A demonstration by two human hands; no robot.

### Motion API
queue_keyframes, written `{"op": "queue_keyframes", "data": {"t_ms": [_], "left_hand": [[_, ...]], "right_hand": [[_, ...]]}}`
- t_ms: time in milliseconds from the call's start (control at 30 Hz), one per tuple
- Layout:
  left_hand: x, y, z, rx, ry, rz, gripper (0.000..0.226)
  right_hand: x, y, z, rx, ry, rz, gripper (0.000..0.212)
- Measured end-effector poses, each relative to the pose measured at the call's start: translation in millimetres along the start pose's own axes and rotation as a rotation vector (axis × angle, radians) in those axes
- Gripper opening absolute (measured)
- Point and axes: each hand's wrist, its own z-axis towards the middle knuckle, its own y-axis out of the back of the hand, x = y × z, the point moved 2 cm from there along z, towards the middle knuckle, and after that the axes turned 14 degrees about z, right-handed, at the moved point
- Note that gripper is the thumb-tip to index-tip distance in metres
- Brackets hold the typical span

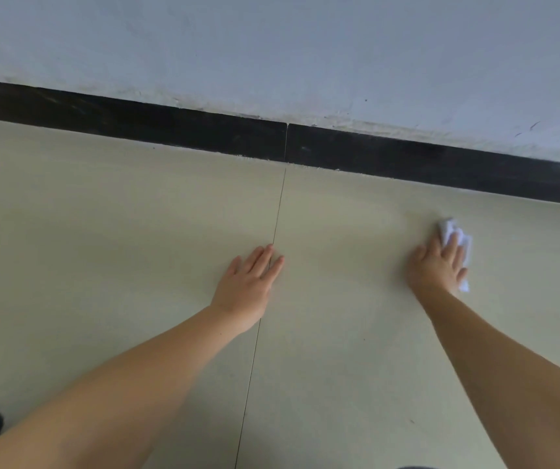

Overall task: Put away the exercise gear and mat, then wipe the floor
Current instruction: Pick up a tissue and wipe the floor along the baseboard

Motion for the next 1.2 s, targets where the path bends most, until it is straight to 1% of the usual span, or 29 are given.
{"op": "queue_keyframes", "data": {"t_ms": [33,67,100,133,167,233,333,400,433,467,500,567,600,633,667,700,733,767,867,933,967,1000,1033,1067,1100,1133,1200], "left_hand": [[0.5,1.8,0.0,-0.022,-0.008,0.004,0.054],[0.8,4.1,-0.8,-0.05,-0.02,0.007,0.052],[1.7,4.3,-1.2,-0.064,-0.022,0.002,0.051],[3.7,3.7,-1.1,-0.059,-0.029,0.014,0.052],[6.7,2.2,-1.2,-0.048,-0.023,0.03,0.053],[13.4,3.2,-3.2,-0.057,0.018,0.044,0.051],[25.0,7.1,-3.2,-0.086,0.092,-0.028,0.053],[27.5,8.5,-3.8,-0.078,0.07,-0.053,0.056],[28.2,8.5,-3.0,-0.047,0.069,-0.041,0.057],[28.6,8.9,-1.5,-0.002,0.075,-0.029,0.057],[28.9,8.1,0.0,0.046,0.082,-0.025,0.057],[27.3,9.1,1.1,0.097,0.095,-0.022,0.058],[26.4,9.8,0.9,0.107,0.096,-0.023,0.061],[26.2,11.7,0.7,0.116,0.095,-0.027,0.065],[26.3,13.2,0.3,0.126,0.094,-0.026,0.069],[26.4,14.6,0.1,0.128,0.096,-0.016,0.071],[26.2,16.5,0.1,0.124,0.102,-0.003,0.071],[25.8,18.1,-0.1,0.121,0.107,0.004,0.07],[25.0,21.6,0.7,0.144,0.11,0.009,0.068],[26.4,24.1,2.7,0.164,0.102,0.02,0.067],[27.3,25.6,3.9,0.174,0.097,0.03,0.068],[28.2,27.0,5.1,0.185,0.091,0.037,0.068],[28.1,28.2,5.9,0.194,0.088,0.042,0.068],[27.6,29.0,6.5,0.198,0.088,0.044,0.068],[26.9,29.4,6.7,0.198,0.094,0.043,0.068],[25.6,29.1,6.4,0.196,0.102,0.037,0.068],[23.0,26.2,4.6,0.19,0.121,0.015,0.071]], "right_hand": [[-4.5,-0.4,-2.7,0.002,-0.072,0.009,0.054],[-2.0,-7.7,-10.8,-0.016,-0.077,0.003,0.054],[4.0,-20.2,-22.0,-0.027,-0.019,-0.016,0.057],[13.3,-34.3,-36.8,-0.032,0.095,-0.054,0.06],[24.3,-50.2,-55.8,0.008,0.232,-0.094,0.063],[41.8,-82.5,-100.4,0.083,0.481,-0.175,0.059],[55.0,-103.5,-160.6,0.299,0.729,-0.269,0.053],[44.4,-102.7,-156.3,0.36,0.91,-0.31,0.05],[33.5,-97.3,-140.5,0.343,0.925,-0.314,0.049],[19.9,-87.2,-121.2,0.3,0.851,-0.285,0.05],[4.3,-71.9,-100.2,0.206,0.697,-0.217,0.052],[-30.5,-30.2,-63.1,-0.018,0.309,-0.086,0.055],[-45.8,-10.3,-52.5,-0.065,0.122,-0.041,0.056],[-56.1,4.7,-49.2,-0.061,-0.033,-0.003,0.055],[-60.4,11.5,-51.5,-0.045,-0.128,0.017,0.054],[-58.0,8.1,-59.3,-0.038,-0.145,0.015,0.054],[-49.1,-2.8,-73.3,-0.032,-0.093,-0.006,0.054],[-39.7,-22.4,-92.0,-0.003,0.011,-0.04,0.054],[-0.7,-84.8,-172.7,0.122,0.483,-0.148,0.056],[18.4,-111.2,-226.9,0.316,0.819,-0.239,0.051],[20.7,-117.7,-245.4,0.45,0.963,-0.285,0.047],[20.6,-119.1,-255.7,0.566,1.067,-0.32,0.045],[17.1,-117.2,-255.9,0.63,1.13,-0.347,0.044],[9.7,-113.5,-246.9,0.598,1.171,-0.367,0.044],[-1.0,-108.5,-230.9,0.552,1.132,-0.376,0.045],[-11.4,-98.7,-211.5,0.47,1.016,-0.357,0.047],[-35.4,-65.2,-163.6,0.206,0.66,-0.213,0.05]]}}
